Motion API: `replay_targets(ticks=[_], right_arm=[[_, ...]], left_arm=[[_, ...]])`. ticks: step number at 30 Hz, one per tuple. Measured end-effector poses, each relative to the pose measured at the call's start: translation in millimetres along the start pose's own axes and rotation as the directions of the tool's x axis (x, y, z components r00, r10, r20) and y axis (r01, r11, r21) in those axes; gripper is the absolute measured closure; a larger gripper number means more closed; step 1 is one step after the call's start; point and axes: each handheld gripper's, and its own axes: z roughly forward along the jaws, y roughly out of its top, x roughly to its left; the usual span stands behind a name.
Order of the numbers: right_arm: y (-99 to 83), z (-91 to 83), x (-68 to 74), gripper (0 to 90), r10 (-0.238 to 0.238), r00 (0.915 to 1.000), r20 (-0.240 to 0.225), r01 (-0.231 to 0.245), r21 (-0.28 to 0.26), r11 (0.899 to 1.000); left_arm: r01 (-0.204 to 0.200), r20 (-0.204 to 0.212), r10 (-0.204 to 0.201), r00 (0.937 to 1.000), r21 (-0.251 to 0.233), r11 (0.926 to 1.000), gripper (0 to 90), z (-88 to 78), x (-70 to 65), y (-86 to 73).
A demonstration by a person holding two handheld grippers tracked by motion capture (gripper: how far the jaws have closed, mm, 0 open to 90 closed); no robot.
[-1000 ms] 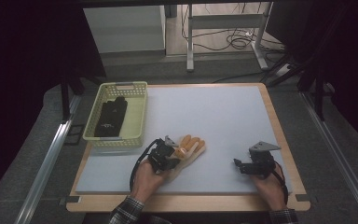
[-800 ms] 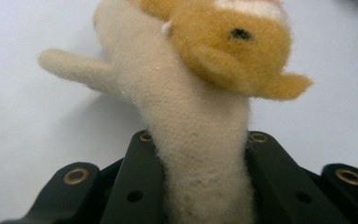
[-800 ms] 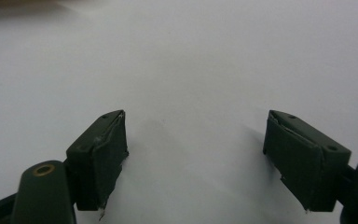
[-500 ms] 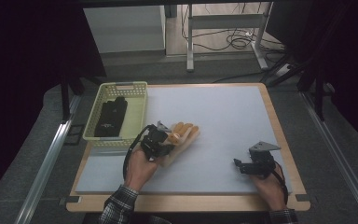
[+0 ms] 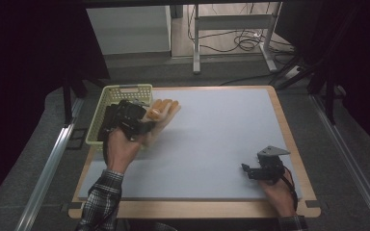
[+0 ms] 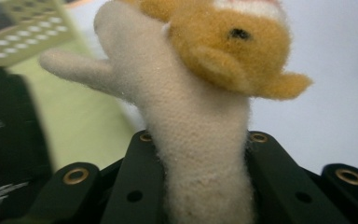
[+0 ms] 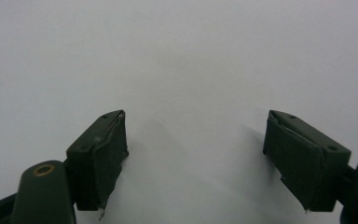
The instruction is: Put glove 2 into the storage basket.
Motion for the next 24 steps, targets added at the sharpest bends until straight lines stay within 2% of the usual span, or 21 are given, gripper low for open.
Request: replay_targets(ticks=[5, 10, 15, 16, 20, 24], right_arm=[[0.0, 0.0, 0.0, 21.0, 0.000, 1.0000, 0.000, 0.000, 0.001, 1.000], [0.0, -0.1, 0.0, 21.1, 0.000, 1.0000, 0.000, 0.000, 0.001, 1.000], [0.0, -0.1, 0.1, 21.1, 0.000, 1.0000, 0.000, 0.000, 0.000, 1.000], [0.0, -0.1, 0.1, 21.1, 0.000, 1.0000, 0.000, 0.000, 0.000, 1.000], [0.0, -0.1, 0.1, 21.1, 0.000, 1.0000, 0.000, 0.000, 0.000, 1.000], [0.0, -0.1, 0.0, 21.1, 0.000, 1.0000, 0.000, 0.000, 0.000, 1.000]], left_arm=[[0.065, -0.056, -0.065, 0.9963, -0.005, 0.9979, 77.4, -6.2, 32.1, 4.6], [0.139, -0.103, -0.138, 0.9850, -0.003, 0.9903, 77.2, 0.6, 61.9, 5.0], [0.200, -0.141, -0.196, 0.9703, 0.012, 0.9798, 77.0, 22.8, 86.1, 0.7], [0.203, -0.145, -0.199, 0.9693, 0.015, 0.9791, 77.0, 26.9, 89.4, -0.2], [0.249, -0.158, -0.243, 0.9570, 0.020, 0.9683, 76.9, 51.6, 102.8, -5.6], [0.273, -0.171, -0.264, 0.9492, 0.029, 0.9616, 76.7, 72.0, 112.1, -8.9]])
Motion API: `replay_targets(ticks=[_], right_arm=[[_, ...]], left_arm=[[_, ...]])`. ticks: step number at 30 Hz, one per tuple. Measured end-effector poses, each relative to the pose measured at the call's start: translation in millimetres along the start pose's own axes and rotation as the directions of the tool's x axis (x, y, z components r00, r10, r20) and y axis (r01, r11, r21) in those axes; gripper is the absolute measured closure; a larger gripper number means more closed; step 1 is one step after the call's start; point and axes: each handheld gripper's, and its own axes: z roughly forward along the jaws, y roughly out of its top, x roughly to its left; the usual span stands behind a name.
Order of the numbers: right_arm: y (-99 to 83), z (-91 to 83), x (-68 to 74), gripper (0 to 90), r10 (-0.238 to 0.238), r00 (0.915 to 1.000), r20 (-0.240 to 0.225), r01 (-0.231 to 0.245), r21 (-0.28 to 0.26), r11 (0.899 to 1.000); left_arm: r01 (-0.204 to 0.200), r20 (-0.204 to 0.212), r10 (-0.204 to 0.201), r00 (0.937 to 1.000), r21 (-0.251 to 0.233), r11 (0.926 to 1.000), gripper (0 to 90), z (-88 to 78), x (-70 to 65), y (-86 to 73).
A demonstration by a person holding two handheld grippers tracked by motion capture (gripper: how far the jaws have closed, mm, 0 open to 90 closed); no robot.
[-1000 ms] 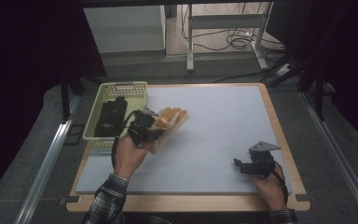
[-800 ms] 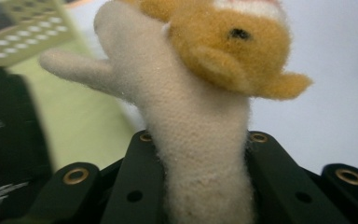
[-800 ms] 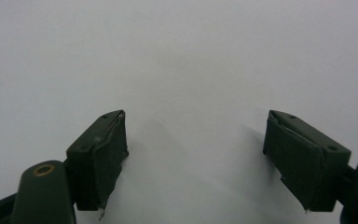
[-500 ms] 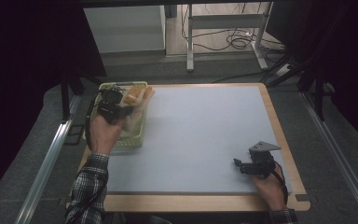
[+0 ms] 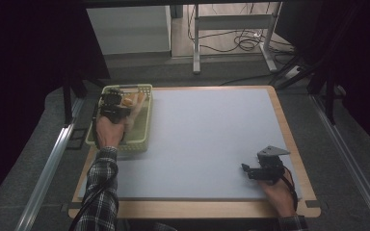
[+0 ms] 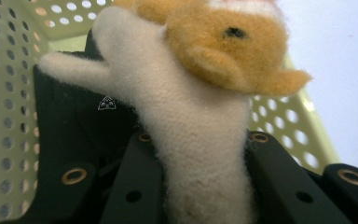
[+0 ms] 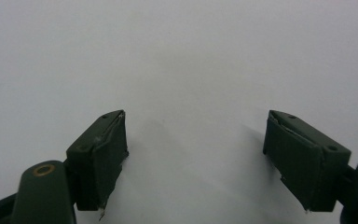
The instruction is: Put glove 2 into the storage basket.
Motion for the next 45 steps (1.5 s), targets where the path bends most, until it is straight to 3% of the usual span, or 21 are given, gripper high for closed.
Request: replay_targets(ticks=[7, 12, 14, 19, 20, 23, 26, 30, 32, 34, 36, 43, 45], right_arm=[[0.0, 0.0, 0.0, 21.1, 0.000, 1.0000, 0.000, 0.000, -0.001, 1.000], [0.0, 0.0, -0.1, 21.1, 0.000, 1.0000, 0.000, 0.000, -0.001, 1.000], [-0.1, 0.0, 0.0, 21.1, 0.000, 1.0000, -0.001, 0.000, -0.001, 1.000], [-0.1, 0.0, -0.1, 21.1, 0.000, 1.0000, -0.001, 0.000, -0.001, 1.000], [-0.1, 0.0, -0.1, 21.1, 0.000, 1.0000, -0.001, 0.000, -0.001, 1.000], [-0.1, 0.0, 0.0, 21.1, 0.000, 1.0000, 0.000, 0.000, -0.001, 1.000], [0.0, 0.0, 0.0, 21.1, 0.000, 1.0000, 0.000, 0.000, 0.000, 1.000], [0.0, 0.0, 0.0, 21.1, 0.000, 1.0000, 0.000, 0.000, 0.000, 1.000], [0.0, 0.0, 0.0, 21.1, -0.001, 1.0000, 0.000, 0.001, 0.000, 1.000], [0.0, 0.1, 0.0, 21.1, 0.000, 1.0000, 0.000, 0.000, 0.000, 1.000], [0.0, 0.1, 0.0, 21.1, 0.000, 1.0000, 0.000, 0.000, 0.000, 1.000], [0.0, 0.1, 0.0, 21.1, 0.000, 1.0000, 0.000, 0.000, 0.000, 1.000], [0.0, 0.1, 0.0, 21.1, 0.000, 1.0000, 0.000, 0.000, 0.000, 1.000]], left_arm=[[0.014, 0.003, -0.014, 0.9999, 0.027, 0.9995, 76.1, 26.3, -0.2, 7.0], [0.009, 0.017, -0.010, 0.9998, 0.093, 0.9957, 70.8, 42.9, -3.3, 11.2], [0.006, 0.021, -0.009, 0.9997, 0.119, 0.9928, 61.8, 48.2, -4.0, 11.1], [-0.036, -0.004, 0.037, 0.9993, 0.188, 0.9815, 24.0, 59.5, -5.9, 6.3], [-0.039, -0.001, 0.040, 0.9992, 0.193, 0.9805, 24.0, 60.3, -5.3, 5.5], [-0.046, 0.031, 0.041, 0.9987, 0.206, 0.9774, 11.0, 61.1, -5.0, 2.6], [-0.052, 0.056, 0.042, 0.9976, 0.193, 0.9799, 8.7, 52.8, -3.2, 3.9], [-0.036, 0.041, 0.031, 0.9987, 0.143, 0.9891, 12.0, 38.9, 2.8, 6.7], [-0.019, 0.018, 0.017, 0.9997, 0.115, 0.9932, 19.4, 34.3, 5.7, 7.3], [-0.006, 0.030, 0.003, 0.9995, 0.096, 0.9954, 28.5, 33.9, 8.5, 7.3], [0.000, 0.038, -0.004, 0.9993, 0.118, 0.9930, 37.8, 38.3, 8.5, 6.9], [0.025, 0.160, -0.054, 0.9856, 0.180, 0.9833, 49.0, 56.3, 2.3, 5.8], [0.013, 0.210, -0.054, 0.9763, 0.191, 0.9815, 51.4, 57.8, -0.4, 6.5]])
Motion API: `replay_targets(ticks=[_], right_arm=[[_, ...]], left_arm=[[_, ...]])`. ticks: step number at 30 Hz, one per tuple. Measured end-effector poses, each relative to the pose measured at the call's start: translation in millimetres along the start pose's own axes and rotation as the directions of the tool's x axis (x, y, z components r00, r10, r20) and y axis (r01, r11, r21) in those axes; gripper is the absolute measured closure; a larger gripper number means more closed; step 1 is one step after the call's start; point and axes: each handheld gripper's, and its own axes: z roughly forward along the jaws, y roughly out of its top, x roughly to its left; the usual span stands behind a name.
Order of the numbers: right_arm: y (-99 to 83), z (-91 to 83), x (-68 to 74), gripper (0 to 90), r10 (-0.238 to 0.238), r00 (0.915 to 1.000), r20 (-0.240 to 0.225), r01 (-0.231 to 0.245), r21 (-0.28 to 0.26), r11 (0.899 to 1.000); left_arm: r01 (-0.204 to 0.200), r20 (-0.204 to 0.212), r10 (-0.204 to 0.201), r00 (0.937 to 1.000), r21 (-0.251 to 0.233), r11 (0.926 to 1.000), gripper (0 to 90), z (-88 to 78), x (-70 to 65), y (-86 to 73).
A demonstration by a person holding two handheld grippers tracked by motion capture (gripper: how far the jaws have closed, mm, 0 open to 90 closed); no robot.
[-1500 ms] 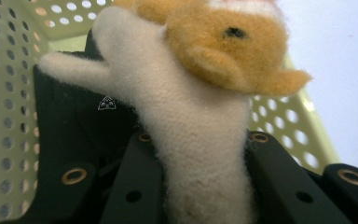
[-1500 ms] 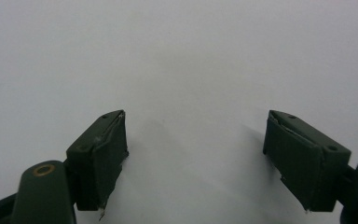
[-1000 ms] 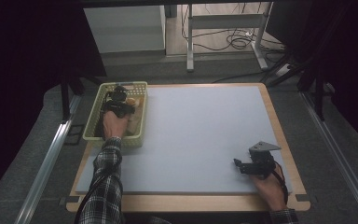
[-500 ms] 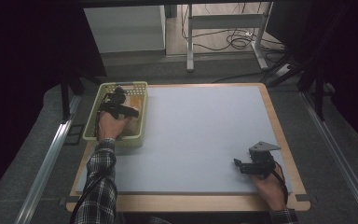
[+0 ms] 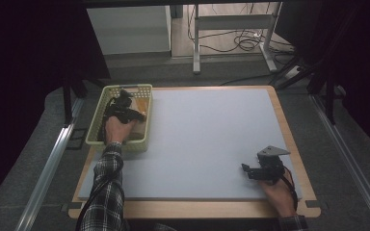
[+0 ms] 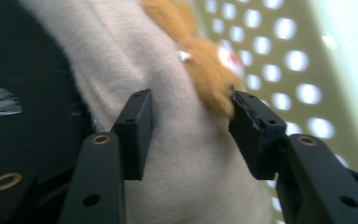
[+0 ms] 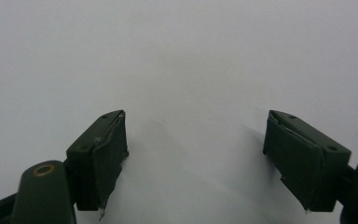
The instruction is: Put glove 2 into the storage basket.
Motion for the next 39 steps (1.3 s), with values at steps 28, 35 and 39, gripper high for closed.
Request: replay_targets(ticks=[28, 35, 39], right_arm=[[0.2, 0.0, 0.3, 21.1, -0.002, 1.0000, 0.002, 0.002, 0.000, 1.000], [0.4, -0.2, 0.3, 21.1, -0.005, 1.0000, 0.003, 0.005, 0.002, 1.000], [0.4, -0.2, 0.3, 21.1, -0.006, 1.0000, 0.003, 0.006, 0.001, 1.000]], left_arm=[[-0.216, -0.086, 0.200, 0.9760, -0.270, 0.9383, 0.1, -67.2, -23.9, -59.2], [-0.311, -0.037, 0.316, 0.9482, -0.310, 0.8983, 0.0, -81.7, -59.1, -85.8], [-0.353, -0.026, 0.364, 0.9312, -0.316, 0.8809, 0.0, -82.0, -75.2, -98.1]])
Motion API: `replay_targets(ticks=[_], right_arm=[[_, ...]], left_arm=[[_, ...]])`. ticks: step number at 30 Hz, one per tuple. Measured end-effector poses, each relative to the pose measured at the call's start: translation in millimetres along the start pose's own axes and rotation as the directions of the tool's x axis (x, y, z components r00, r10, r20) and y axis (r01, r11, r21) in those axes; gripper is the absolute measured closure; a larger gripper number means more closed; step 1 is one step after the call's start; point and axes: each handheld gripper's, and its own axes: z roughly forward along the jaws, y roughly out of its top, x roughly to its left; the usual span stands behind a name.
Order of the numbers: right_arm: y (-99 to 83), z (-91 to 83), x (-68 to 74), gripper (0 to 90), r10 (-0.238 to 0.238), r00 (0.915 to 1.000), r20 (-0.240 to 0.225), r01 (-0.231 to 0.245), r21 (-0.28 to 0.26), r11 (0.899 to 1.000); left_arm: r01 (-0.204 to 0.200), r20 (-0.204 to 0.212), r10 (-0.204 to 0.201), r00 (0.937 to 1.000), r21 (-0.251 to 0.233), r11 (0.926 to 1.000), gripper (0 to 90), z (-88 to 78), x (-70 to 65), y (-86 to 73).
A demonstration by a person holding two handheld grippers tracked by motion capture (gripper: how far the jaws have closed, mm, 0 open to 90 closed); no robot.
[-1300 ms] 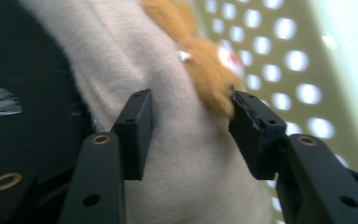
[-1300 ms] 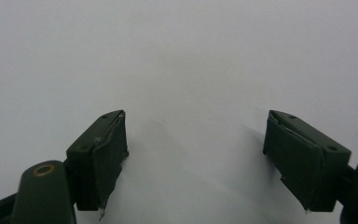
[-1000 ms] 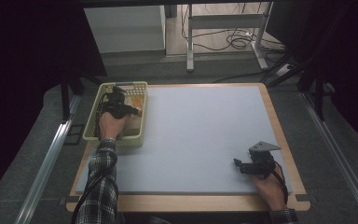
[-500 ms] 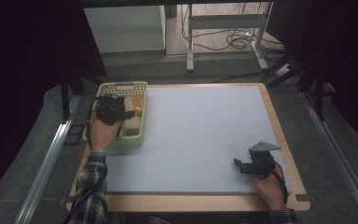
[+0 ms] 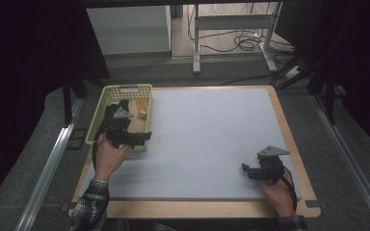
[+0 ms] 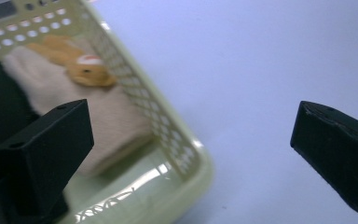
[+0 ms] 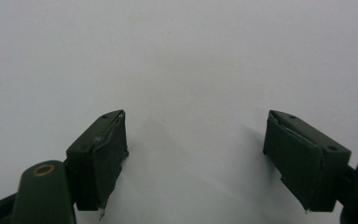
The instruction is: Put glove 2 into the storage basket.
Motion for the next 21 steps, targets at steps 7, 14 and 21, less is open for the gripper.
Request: replay_targets(ticks=[7, 14, 21], right_arm=[[0.0, 0.0, 0.2, 21.1, 0.000, 1.0000, 0.001, 0.000, 0.000, 1.000], [-0.1, -0.1, 0.3, 21.0, 0.000, 1.0000, 0.002, 0.000, -0.001, 1.000], [-0.2, -0.1, 0.4, 21.0, 0.000, 1.0000, 0.003, 0.000, -0.001, 1.000]], left_arm=[[-0.067, 0.053, 0.068, 0.9963, -0.027, 0.9974, 0.0, -1.4, -32.3, -5.2], [-0.113, 0.105, 0.118, 0.9874, -0.053, 0.9922, 0.0, 3.3, -59.5, -14.0], [-0.154, 0.137, 0.158, 0.9778, -0.045, 0.9871, 0.0, 16.8, -81.8, -34.2]])
